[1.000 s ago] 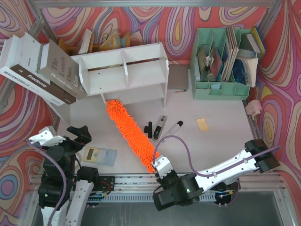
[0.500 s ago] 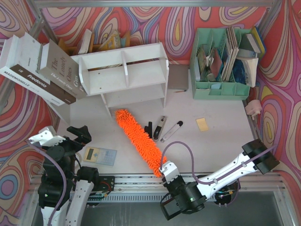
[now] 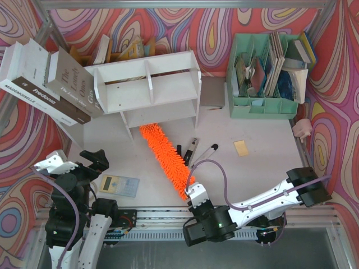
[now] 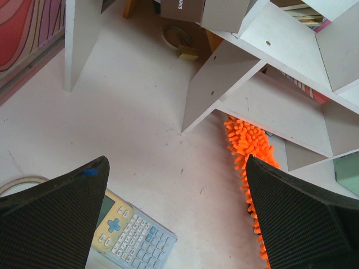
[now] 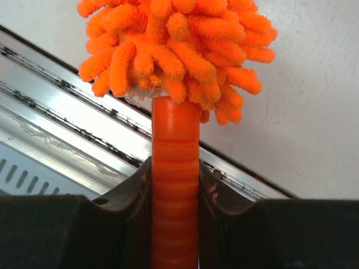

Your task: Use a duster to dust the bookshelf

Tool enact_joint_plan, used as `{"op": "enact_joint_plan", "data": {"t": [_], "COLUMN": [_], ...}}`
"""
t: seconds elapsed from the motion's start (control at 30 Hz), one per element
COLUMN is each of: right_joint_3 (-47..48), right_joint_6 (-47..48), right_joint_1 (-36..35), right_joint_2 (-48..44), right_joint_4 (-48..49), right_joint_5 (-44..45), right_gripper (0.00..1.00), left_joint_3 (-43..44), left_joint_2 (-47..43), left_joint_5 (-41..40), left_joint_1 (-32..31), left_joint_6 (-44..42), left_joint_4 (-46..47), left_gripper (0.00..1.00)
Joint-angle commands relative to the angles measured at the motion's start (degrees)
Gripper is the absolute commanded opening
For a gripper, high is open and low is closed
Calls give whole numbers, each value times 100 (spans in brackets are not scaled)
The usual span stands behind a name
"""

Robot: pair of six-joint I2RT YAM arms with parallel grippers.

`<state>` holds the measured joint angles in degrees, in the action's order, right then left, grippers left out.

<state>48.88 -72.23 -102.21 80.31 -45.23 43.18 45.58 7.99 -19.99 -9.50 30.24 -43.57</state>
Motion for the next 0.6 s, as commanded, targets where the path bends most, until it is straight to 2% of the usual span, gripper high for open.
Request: {"op": "enact_joint_plan", "data": {"t": [0.0,0.2,0.33,0.43,0.57], "right_joint_3": [4,126,316,456,501], "right_joint_6": [855,2211,2797,2868,2120], "right_joint_1": [277,789,982,1104,1229], "right_joint_2": [-46,72,348,620,646], "right_joint_4": [798,1935,2476,2496,1773], "right_joint_5": [338,157,-122,-279,-27], "right_gripper": [0,0,0,0,0], "left_joint_3": [-30,-41,-41,-41,-41], "left_joint_2": [20,20,19,19,5], "left_joint_5": [4,0,-1,-7,-1], "left_joint_1": [-17,-23,-18,-18,-18], "left_joint_6": [26,26,25,26,26], "left_joint_4": [26,34,32,33,33], "left_gripper": [99,98,98,99,98]}}
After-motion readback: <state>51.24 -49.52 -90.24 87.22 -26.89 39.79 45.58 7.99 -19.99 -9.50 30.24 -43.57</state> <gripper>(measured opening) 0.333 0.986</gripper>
